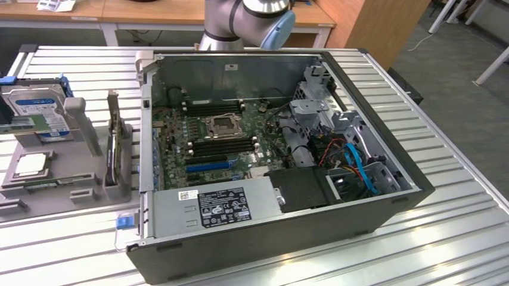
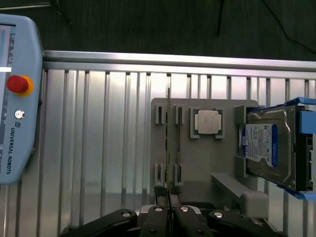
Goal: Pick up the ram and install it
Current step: 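Pick up the ram and move it above insertion slot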
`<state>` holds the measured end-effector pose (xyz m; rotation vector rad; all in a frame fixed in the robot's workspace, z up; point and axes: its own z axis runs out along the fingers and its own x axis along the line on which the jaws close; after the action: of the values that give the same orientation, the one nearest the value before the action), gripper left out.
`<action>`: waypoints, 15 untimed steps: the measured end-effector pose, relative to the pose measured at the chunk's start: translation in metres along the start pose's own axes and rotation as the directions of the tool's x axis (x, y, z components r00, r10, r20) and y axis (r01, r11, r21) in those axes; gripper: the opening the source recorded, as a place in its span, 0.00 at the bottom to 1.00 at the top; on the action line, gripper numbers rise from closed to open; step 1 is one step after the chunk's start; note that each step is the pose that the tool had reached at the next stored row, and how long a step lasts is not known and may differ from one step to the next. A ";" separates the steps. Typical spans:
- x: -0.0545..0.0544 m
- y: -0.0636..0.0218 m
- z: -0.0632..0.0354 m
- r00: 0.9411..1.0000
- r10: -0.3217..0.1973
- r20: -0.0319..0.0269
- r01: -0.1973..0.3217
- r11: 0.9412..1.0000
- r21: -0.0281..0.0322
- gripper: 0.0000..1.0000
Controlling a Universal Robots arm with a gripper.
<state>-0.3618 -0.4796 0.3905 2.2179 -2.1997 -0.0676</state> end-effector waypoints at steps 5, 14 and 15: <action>0.000 0.0002 -0.0042 1.000 0.000 0.000 0.000 1.000 0.000 0.12; 0.000 0.0001 -0.0044 1.000 0.000 0.000 0.000 1.000 0.000 0.12; 0.000 -0.0008 -0.0046 1.000 0.000 0.000 0.000 1.000 0.000 0.12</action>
<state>-0.3608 -0.4796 0.3951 2.2179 -2.1991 -0.0676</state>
